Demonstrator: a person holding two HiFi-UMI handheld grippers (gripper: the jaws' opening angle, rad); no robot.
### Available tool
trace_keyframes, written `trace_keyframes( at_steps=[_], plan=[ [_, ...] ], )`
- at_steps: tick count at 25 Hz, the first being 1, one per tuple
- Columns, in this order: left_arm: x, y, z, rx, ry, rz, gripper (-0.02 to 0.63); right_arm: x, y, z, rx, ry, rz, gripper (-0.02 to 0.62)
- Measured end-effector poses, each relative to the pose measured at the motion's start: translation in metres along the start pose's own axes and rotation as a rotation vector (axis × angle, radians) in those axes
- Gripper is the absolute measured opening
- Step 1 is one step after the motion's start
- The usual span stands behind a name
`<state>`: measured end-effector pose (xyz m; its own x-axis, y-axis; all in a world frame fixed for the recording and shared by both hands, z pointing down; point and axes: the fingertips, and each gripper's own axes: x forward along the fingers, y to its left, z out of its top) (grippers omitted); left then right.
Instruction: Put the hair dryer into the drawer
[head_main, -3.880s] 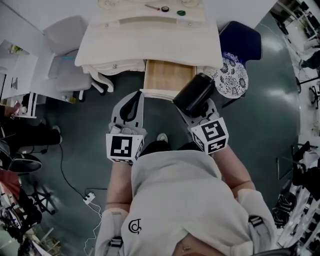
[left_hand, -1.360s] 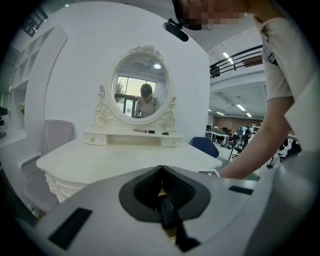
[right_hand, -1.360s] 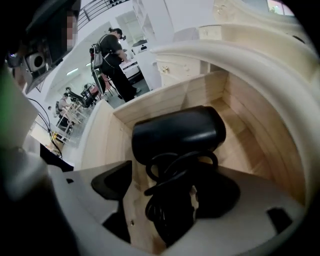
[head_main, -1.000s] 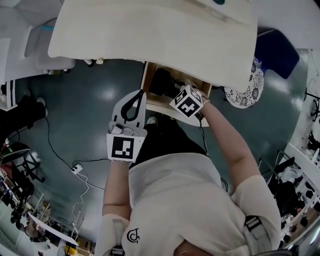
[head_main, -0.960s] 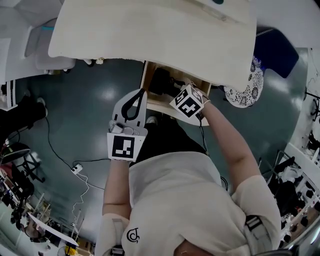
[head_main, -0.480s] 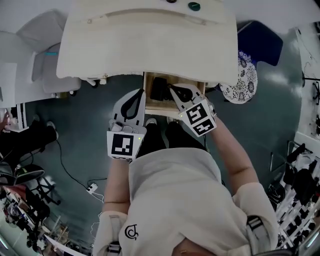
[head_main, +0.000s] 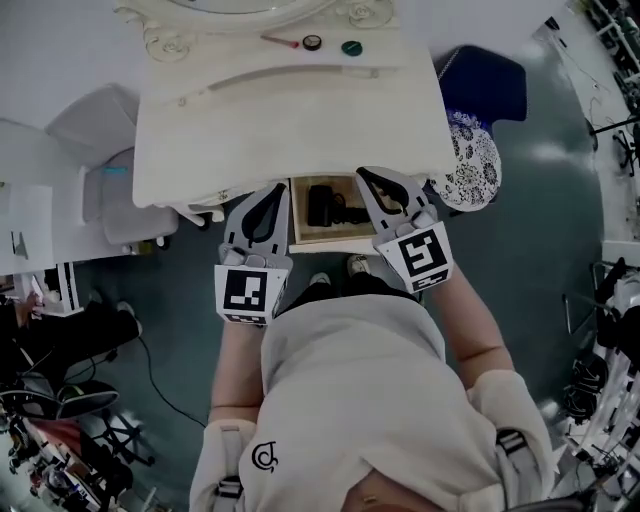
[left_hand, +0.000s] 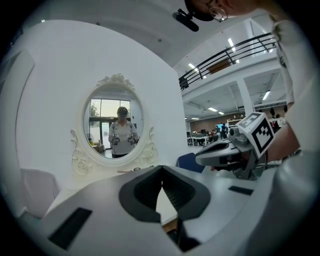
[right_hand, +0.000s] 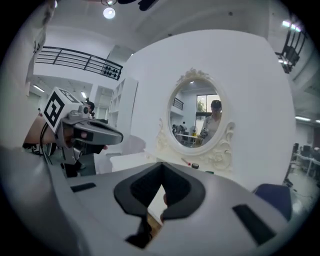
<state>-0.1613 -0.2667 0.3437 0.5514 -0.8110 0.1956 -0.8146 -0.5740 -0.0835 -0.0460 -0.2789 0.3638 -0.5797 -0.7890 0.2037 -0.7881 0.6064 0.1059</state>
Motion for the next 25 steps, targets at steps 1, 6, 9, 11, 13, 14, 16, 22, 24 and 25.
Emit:
trace_keyframes(
  at_steps=[1,6,9,11,13,14,16,22,24,25],
  plan=[
    [-0.001,0.001,0.004,-0.003,-0.007,-0.004,0.012,-0.005,-0.002,0.009,0.004,-0.022,-0.012,0.005],
    [0.001,0.005,0.033,0.014,-0.058,-0.017,0.012,-0.026,-0.025,0.051,0.009,-0.137,-0.085,0.005],
    [0.001,0.005,0.047,0.016,-0.084,-0.038,0.012,-0.035,-0.033,0.065,0.041,-0.180,-0.122,0.005],
    [0.002,0.006,0.055,0.012,-0.101,-0.043,0.012,-0.038,-0.038,0.070,0.053,-0.197,-0.135,0.005],
    [0.004,0.008,0.061,0.004,-0.114,-0.045,0.012,-0.040,-0.043,0.074,0.060,-0.212,-0.140,0.005],
    [0.005,0.008,0.063,0.002,-0.118,-0.047,0.012,-0.041,-0.045,0.075,0.064,-0.218,-0.143,0.005],
    [0.007,0.006,0.065,0.008,-0.121,-0.051,0.012,-0.043,-0.046,0.077,0.063,-0.228,-0.148,0.005],
    [0.009,0.000,0.064,0.025,-0.118,-0.055,0.012,-0.045,-0.041,0.077,0.039,-0.234,-0.142,0.005],
    [0.008,-0.002,0.063,0.027,-0.118,-0.054,0.012,-0.046,-0.039,0.074,0.041,-0.228,-0.141,0.005],
    [0.007,-0.003,0.062,0.024,-0.119,-0.055,0.012,-0.046,-0.038,0.072,0.042,-0.226,-0.143,0.005]
  ],
)
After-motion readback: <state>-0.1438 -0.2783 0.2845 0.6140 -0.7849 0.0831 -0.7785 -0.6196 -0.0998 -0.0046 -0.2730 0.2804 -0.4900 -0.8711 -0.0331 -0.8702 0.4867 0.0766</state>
